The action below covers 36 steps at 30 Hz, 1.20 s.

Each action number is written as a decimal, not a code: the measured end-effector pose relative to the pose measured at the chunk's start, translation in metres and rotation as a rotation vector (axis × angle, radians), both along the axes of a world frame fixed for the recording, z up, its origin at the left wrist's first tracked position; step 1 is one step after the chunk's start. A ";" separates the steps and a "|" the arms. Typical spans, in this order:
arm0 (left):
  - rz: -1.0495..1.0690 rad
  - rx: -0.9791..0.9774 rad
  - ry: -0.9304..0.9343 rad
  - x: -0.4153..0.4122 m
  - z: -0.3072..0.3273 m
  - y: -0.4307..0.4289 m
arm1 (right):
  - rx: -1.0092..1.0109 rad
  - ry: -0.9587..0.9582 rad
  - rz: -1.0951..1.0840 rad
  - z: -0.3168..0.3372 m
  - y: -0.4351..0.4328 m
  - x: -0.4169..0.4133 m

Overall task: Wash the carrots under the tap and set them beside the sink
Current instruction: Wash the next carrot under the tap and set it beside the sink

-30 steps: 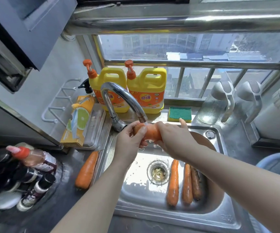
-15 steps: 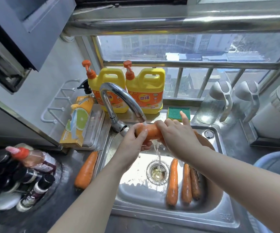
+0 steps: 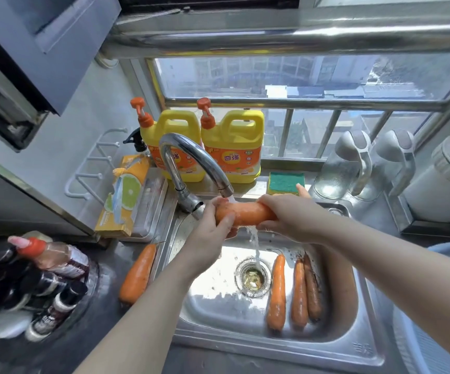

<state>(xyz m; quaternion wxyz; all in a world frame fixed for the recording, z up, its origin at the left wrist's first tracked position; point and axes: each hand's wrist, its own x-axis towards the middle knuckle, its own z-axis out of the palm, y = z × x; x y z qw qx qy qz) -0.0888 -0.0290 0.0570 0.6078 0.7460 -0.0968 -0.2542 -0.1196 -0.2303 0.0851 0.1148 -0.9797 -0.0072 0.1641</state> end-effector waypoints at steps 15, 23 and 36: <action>0.316 -0.079 0.173 -0.001 0.008 -0.025 | -0.149 -0.239 0.006 -0.024 0.014 -0.013; 0.040 -0.030 0.089 0.004 0.000 -0.008 | 0.087 -0.004 -0.019 -0.009 0.007 -0.003; -0.066 -0.046 0.318 0.022 0.007 0.006 | 0.076 -0.033 -0.025 -0.021 0.003 -0.008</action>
